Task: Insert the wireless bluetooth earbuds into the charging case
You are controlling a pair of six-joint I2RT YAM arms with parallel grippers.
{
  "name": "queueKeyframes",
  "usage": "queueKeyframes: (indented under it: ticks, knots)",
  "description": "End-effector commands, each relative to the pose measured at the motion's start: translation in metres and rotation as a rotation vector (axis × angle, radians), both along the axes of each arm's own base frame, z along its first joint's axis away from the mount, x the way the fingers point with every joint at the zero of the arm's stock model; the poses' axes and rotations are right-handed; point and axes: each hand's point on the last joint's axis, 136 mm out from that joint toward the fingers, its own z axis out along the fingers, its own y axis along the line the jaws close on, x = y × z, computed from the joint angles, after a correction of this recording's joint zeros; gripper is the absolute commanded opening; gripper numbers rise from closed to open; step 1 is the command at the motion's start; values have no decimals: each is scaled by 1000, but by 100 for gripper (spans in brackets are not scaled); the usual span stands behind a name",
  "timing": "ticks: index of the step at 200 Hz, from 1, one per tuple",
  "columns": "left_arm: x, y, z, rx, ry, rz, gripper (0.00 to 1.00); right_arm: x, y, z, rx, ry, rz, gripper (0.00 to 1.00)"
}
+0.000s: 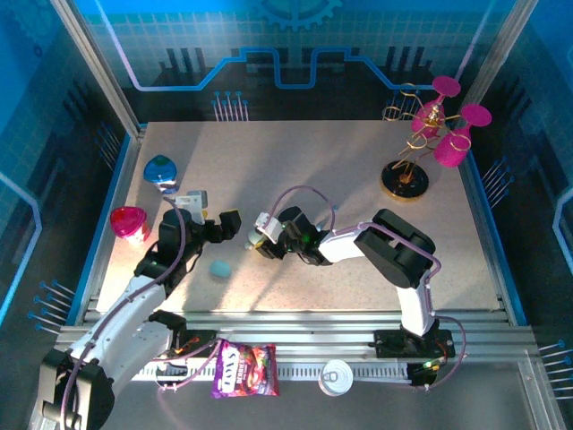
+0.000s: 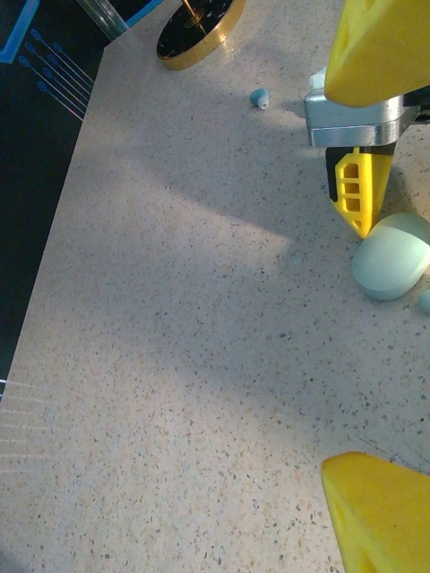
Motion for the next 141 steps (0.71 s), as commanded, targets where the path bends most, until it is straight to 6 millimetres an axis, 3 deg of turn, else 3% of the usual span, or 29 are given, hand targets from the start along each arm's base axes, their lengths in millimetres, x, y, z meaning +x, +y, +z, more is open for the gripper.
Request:
queueKeyframes:
  ticks: [1,37,73,93,101,141]
  knots:
    - [-4,0,-4,-8,15,-1,99,3,3,-1,3,2,16,39]
    - [-4,0,-3,-7,10,1,100,1,1,11,19,-6,18,37]
    - [-1,-4,3,-14,-41,-21,99,-8,-9,43,67,-12,32,37]
    - [0,-16,12,-30,-100,-94,99,-13,-18,68,110,-3,49,37]
    - [-1,-22,17,-39,-128,-130,99,-21,-28,67,107,28,54,37]
    - [-14,-59,46,-42,-275,-367,99,-32,-67,102,125,68,54,37]
